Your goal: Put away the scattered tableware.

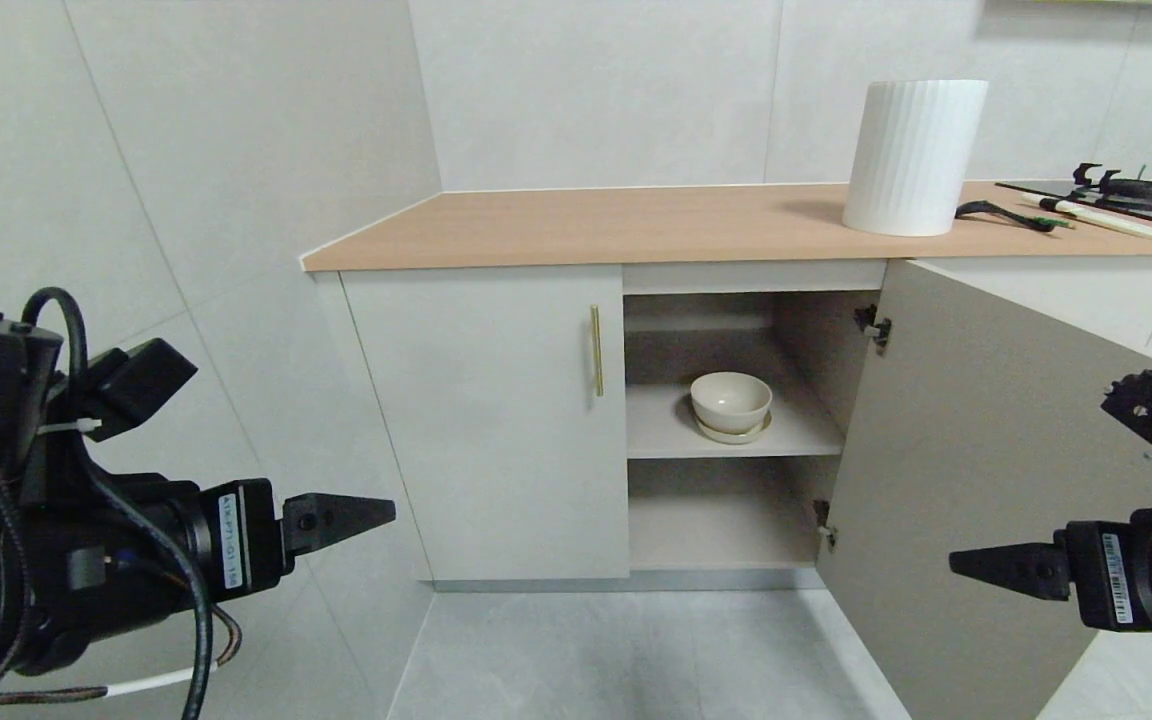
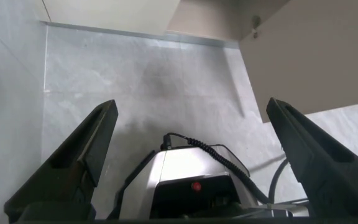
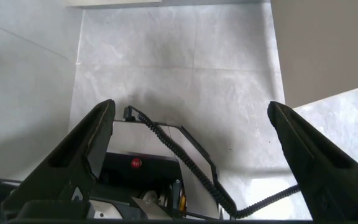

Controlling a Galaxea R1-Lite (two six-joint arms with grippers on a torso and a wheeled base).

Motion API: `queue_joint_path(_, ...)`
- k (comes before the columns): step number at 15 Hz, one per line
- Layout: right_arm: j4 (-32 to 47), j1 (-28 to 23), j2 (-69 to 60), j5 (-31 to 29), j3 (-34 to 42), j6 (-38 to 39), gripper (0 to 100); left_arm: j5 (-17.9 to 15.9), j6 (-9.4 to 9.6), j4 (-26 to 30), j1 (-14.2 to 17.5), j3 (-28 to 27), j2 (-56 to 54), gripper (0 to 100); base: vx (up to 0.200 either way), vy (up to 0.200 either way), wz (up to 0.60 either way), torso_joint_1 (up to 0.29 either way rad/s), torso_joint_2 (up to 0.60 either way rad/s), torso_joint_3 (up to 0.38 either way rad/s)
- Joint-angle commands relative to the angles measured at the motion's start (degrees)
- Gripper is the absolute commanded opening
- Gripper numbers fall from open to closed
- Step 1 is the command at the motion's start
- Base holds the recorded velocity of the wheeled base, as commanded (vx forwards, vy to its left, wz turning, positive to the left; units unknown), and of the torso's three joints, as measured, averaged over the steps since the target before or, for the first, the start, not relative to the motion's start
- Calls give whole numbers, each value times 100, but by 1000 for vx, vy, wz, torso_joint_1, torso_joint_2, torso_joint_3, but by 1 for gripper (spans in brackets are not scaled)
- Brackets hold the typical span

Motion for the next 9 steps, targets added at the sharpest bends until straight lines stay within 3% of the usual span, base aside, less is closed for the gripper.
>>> queue_joint_path(1, 1, 8, 13, 3, 11, 1, 100, 0, -3, -1, -9, 8, 6, 100, 0, 0, 0, 0, 0, 0)
queue_joint_path(7, 10, 8, -58, -5, 29, -35, 100, 9, -3, -1, -44, 8, 6, 100, 0, 0, 0, 0, 0, 0)
queue_joint_path(9, 19, 8, -84, -5, 64, -43, 100, 26, 6, -10, -44, 35, 6, 100, 0, -200, 0, -2, 0, 5)
